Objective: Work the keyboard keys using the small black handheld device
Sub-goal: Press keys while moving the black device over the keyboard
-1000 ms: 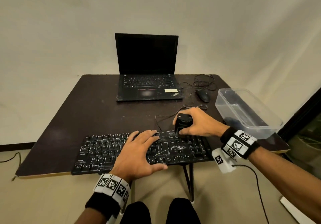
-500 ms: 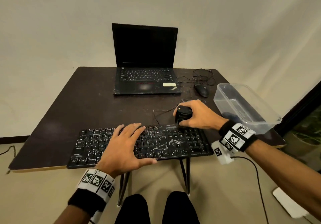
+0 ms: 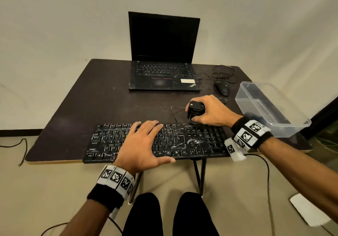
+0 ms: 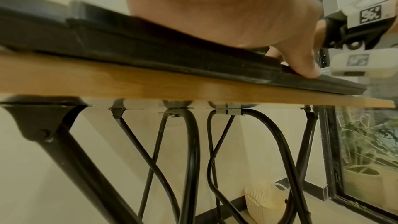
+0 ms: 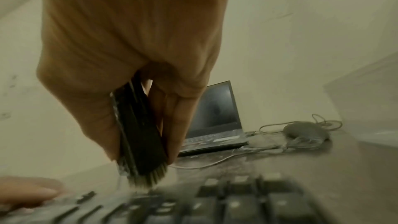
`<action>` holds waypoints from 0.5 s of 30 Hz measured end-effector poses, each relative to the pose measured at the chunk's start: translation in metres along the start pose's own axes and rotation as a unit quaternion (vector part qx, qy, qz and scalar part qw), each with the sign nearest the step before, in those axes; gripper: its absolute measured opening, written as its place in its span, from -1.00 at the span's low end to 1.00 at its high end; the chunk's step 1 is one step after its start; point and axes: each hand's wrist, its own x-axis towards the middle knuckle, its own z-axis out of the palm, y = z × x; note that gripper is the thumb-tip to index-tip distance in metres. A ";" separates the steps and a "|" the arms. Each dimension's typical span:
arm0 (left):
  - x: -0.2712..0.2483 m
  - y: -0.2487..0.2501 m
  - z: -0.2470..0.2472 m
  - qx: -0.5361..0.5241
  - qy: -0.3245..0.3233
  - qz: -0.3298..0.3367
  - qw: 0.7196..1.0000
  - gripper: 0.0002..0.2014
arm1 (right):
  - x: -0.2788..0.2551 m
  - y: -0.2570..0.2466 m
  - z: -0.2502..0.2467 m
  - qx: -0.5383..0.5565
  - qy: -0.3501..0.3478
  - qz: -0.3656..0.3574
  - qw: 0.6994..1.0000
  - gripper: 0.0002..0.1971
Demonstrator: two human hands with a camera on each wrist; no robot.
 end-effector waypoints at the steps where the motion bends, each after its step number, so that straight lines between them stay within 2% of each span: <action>1: 0.001 0.002 -0.001 0.004 -0.008 -0.004 1.000 0.30 | -0.003 -0.003 0.002 0.010 -0.019 -0.009 1.000 -0.70; 3: 0.003 0.004 -0.002 0.012 -0.019 -0.013 1.000 0.31 | -0.007 -0.009 0.008 0.016 -0.042 -0.032 0.999 -0.71; 7: 0.002 0.004 -0.001 0.013 -0.016 -0.008 1.000 0.31 | 0.003 -0.006 0.002 -0.021 -0.007 0.000 1.000 -0.73; 11: 0.005 0.005 0.000 0.010 -0.009 -0.006 1.000 0.35 | 0.000 -0.020 0.012 0.010 -0.059 -0.047 0.997 -0.70; 15: 0.004 0.006 0.001 0.015 -0.026 -0.005 1.000 0.34 | 0.010 -0.014 0.005 -0.006 -0.024 -0.008 1.000 -0.70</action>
